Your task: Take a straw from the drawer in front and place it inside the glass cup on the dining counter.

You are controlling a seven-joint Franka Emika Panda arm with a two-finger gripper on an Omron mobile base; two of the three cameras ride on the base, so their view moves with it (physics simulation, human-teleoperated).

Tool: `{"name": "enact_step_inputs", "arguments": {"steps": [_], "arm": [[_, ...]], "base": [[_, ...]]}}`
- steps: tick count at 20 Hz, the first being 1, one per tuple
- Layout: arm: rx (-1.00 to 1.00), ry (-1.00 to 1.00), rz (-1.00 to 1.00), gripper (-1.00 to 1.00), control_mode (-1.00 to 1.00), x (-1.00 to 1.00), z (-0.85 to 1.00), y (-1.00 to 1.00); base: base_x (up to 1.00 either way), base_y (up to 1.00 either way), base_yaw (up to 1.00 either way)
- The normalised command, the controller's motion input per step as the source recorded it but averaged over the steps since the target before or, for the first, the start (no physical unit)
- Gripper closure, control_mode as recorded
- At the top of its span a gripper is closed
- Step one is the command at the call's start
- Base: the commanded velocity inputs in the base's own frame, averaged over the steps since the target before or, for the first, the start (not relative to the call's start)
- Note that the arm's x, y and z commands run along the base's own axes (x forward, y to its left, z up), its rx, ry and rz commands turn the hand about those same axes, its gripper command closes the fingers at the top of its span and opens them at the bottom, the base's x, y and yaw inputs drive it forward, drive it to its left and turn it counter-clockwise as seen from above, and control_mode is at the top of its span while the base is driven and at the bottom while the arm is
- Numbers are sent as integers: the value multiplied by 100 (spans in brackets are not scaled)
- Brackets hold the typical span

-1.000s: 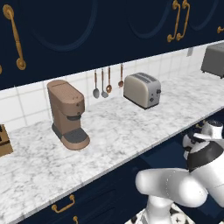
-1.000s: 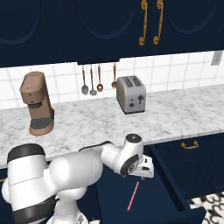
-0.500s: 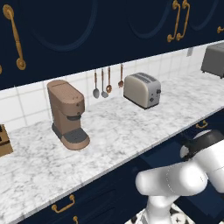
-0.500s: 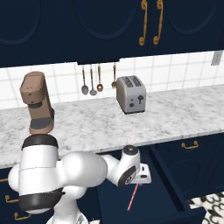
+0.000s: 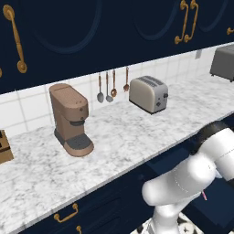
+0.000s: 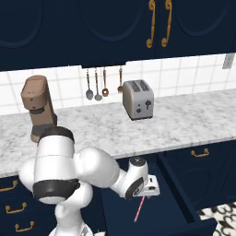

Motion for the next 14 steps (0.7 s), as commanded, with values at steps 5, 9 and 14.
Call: {"name": "enact_step_inputs", "arguments": {"steps": [5, 9, 14], "arm": [[0, 3, 0, -100, -100, 16, -23, -12], [0, 0, 0, -100, -100, 18, -26, -19], [2, 0, 0, -100, -100, 16, -18, -34]], "base": [[0, 0, 0], [0, 0, 0], [0, 0, 0]]}}
